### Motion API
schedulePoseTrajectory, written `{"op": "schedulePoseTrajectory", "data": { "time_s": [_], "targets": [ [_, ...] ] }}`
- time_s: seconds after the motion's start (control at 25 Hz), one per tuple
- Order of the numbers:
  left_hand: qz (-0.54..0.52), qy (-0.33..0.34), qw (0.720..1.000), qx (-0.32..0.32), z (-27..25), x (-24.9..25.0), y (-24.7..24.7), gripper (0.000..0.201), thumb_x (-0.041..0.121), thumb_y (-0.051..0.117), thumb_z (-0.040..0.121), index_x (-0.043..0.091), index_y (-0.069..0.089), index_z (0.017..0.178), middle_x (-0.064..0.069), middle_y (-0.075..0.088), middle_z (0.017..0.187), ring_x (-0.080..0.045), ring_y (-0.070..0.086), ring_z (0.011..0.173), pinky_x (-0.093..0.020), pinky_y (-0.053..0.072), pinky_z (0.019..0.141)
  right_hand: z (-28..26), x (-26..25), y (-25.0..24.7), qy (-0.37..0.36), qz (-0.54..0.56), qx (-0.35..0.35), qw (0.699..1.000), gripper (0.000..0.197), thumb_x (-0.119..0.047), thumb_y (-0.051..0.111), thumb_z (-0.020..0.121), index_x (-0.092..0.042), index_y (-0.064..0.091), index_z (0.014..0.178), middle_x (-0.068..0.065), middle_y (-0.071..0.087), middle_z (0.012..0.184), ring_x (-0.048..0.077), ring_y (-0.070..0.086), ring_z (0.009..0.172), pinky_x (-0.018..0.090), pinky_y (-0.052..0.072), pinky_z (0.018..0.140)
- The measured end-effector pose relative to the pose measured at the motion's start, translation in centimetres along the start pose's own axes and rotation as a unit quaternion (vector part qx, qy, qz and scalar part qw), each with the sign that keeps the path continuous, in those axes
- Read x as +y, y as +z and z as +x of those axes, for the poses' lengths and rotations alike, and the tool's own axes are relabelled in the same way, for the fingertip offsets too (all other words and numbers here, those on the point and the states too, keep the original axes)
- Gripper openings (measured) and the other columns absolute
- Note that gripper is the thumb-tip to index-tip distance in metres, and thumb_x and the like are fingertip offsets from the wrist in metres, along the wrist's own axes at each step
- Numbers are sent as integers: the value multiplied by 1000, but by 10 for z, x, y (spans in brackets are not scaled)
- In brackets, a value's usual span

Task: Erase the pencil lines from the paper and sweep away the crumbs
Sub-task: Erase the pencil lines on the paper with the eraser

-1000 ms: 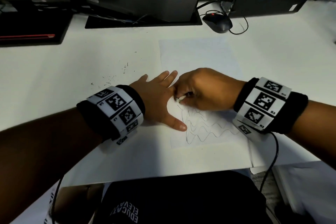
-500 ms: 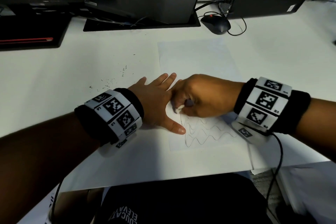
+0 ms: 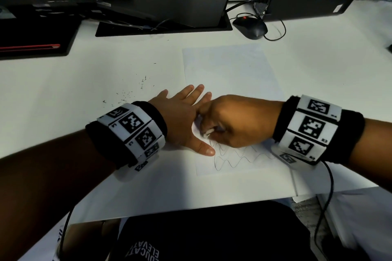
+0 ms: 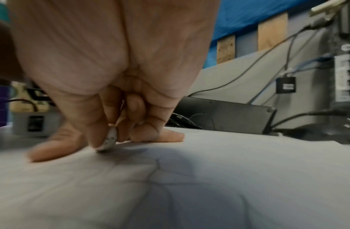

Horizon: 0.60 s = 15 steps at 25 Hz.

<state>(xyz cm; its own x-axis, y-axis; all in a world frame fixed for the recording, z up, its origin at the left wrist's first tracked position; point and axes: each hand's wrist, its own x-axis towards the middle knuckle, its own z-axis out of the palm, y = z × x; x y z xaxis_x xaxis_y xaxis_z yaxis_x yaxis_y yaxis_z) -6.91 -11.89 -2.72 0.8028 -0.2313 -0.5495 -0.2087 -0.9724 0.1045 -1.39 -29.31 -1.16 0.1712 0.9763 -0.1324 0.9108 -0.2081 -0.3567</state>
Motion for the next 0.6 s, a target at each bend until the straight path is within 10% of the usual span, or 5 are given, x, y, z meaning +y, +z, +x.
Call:
{"op": "schedulePoseTrajectory", "data": {
  "time_s": [0.6],
  "targets": [
    [10,-12,1000,3,-2,3,-1,136,99,44,54,35,-22,153,11,-31,159,-9,-24,148,-56,1,121,-11,2,-7,49,23,11,998,13,-13,64,82,-13,74,91,-5,65,88,6,54,69,14,40,63]
  ]
}}
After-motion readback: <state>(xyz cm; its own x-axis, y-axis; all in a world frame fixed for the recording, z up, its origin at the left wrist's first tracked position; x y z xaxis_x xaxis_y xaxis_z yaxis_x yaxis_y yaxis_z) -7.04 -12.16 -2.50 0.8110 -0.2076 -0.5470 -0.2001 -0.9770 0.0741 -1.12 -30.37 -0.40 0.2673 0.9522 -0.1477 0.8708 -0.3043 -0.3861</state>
